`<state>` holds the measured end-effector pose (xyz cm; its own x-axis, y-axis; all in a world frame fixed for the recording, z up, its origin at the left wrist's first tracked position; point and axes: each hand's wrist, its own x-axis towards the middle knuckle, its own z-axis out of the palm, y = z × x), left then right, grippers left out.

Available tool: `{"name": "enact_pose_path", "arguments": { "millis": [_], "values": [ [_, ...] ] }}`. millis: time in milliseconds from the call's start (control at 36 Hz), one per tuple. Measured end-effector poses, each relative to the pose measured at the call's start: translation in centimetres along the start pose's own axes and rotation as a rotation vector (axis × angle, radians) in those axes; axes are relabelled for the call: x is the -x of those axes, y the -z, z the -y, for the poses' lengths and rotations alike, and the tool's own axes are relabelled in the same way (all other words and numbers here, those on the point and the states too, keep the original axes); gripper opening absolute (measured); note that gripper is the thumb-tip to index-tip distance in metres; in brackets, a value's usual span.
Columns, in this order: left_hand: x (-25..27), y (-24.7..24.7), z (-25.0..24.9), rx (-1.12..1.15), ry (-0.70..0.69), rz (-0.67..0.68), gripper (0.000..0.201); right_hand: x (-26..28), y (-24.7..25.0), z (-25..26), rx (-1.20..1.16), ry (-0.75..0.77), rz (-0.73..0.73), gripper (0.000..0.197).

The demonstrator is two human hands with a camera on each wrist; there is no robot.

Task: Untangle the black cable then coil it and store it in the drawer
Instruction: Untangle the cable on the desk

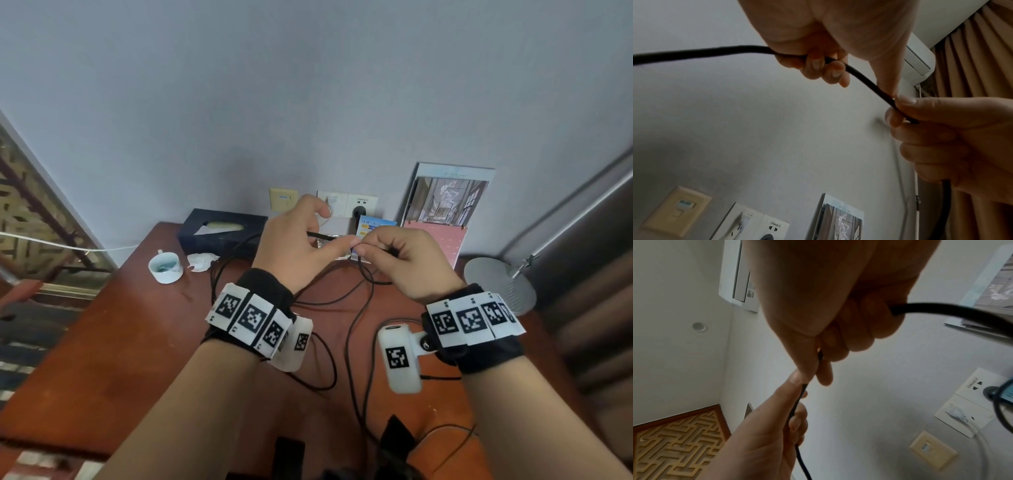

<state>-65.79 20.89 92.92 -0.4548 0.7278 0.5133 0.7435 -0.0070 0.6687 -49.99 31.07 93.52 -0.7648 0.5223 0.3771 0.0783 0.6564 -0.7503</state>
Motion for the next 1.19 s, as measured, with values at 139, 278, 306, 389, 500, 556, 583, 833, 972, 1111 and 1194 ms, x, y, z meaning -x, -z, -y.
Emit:
{"name": "enact_pose_path", "arguments": {
  "millis": [139, 278, 306, 389, 500, 556, 583, 833, 972, 1111, 1194],
  "values": [
    [0.0, 0.6, 0.6, -0.035, 0.036, -0.026, 0.042, -0.1, -0.3, -0.6, 0.052, -0.016, -0.03, 0.022],
    [-0.6, 2.3, 2.5, -0.014, 0.14, -0.12, 0.041, 0.6, 0.7, -1.6, 0.063, -0.048, -0.101, 0.029],
    [-0.7, 2.5, 2.8, -0.013, 0.147, -0.133, 0.041, 0.7, 0.7, -1.8, 0.061, -0.052, -0.106, 0.028],
    [-0.9, 2.4, 3.1, -0.05, 0.17, -0.09, 0.032, 0.7, 0.4, -2.0, 0.093, -0.041, -0.138, 0.026],
    [-1.1, 1.7, 2.6, -0.145, 0.109, 0.004, 0.013, 0.5, -0.1, -1.7, 0.108, 0.001, -0.173, 0.033],
    [-0.9, 1.2, 1.8, -0.175, 0.04, 0.065, 0.019, 0.3, -0.4, -1.3, 0.119, 0.02, -0.17, 0.035],
    [-0.8, 0.9, 1.4, -0.187, 0.007, 0.098, 0.023, 0.1, -0.6, -1.3, 0.127, 0.022, -0.169, 0.032],
    [0.2, -2.1, -2.1, -0.129, -0.049, 0.249, 0.031, -0.6, -2.4, -0.8, 0.237, 0.028, -0.102, 0.023],
    [-0.6, -1.1, -0.1, 0.029, 0.104, 0.106, 0.022, -0.4, -2.3, -1.0, 0.186, 0.017, -0.088, 0.023],
    [-0.6, 0.1, 1.4, 0.041, 0.172, 0.061, 0.037, -0.4, -1.7, -1.8, 0.113, -0.045, -0.121, 0.028],
    [-0.4, 0.4, 1.9, 0.047, 0.218, 0.035, 0.039, -0.3, -1.3, -2.3, 0.099, -0.075, -0.134, 0.029]
  ]
}}
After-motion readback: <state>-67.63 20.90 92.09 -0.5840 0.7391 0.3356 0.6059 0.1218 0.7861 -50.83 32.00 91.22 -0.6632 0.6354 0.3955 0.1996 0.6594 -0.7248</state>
